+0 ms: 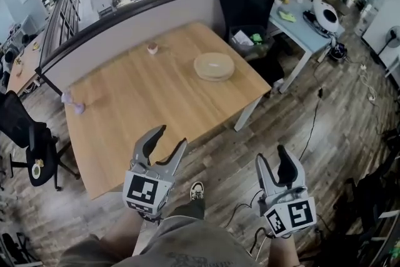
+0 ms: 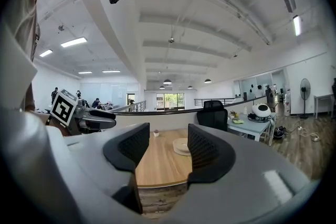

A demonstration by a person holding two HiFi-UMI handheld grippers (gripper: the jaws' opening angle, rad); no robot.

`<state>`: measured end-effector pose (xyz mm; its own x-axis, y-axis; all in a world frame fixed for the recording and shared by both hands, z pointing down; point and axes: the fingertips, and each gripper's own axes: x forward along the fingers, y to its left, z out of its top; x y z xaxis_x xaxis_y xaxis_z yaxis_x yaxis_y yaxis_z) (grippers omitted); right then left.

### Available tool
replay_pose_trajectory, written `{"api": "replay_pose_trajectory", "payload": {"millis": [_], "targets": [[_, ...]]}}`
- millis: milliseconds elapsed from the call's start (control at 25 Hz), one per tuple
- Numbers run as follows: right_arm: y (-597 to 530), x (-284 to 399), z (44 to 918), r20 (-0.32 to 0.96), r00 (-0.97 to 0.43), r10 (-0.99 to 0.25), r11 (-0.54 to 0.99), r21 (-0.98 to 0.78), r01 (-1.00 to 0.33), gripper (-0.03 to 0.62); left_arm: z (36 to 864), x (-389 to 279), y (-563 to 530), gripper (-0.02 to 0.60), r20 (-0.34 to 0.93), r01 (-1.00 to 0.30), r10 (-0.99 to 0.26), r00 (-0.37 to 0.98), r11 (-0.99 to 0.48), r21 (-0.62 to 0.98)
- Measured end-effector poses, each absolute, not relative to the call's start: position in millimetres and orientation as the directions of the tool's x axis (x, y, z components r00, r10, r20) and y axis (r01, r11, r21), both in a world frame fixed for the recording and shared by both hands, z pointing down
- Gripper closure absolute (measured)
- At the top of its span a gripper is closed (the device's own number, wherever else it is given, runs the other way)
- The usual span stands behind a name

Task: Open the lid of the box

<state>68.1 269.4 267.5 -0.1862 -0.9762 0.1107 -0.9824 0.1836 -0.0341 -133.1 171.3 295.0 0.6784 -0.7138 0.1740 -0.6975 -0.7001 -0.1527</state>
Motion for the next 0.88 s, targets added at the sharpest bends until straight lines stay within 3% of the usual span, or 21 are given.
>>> {"api": "replay_pose_trajectory", "payload": {"millis": [400,880], "targets": [[143.2,73.8,277.5,0.139,-0.211,-0.968,0.209,-0.029,-0.978,0.382,304.4,-115.9,51.1,0.354,0.193,-0.663,-0.695,0.693,-0.719,-0.206],[72.1,84.8,295.2,0.163,-0.264,-0.951,0.26,-0.047,-0.965,0.382,318.5,-99.0,-11.8,0.354,0.21,-0.674,-0.698,0.684,-0.715,-0.184]]}}
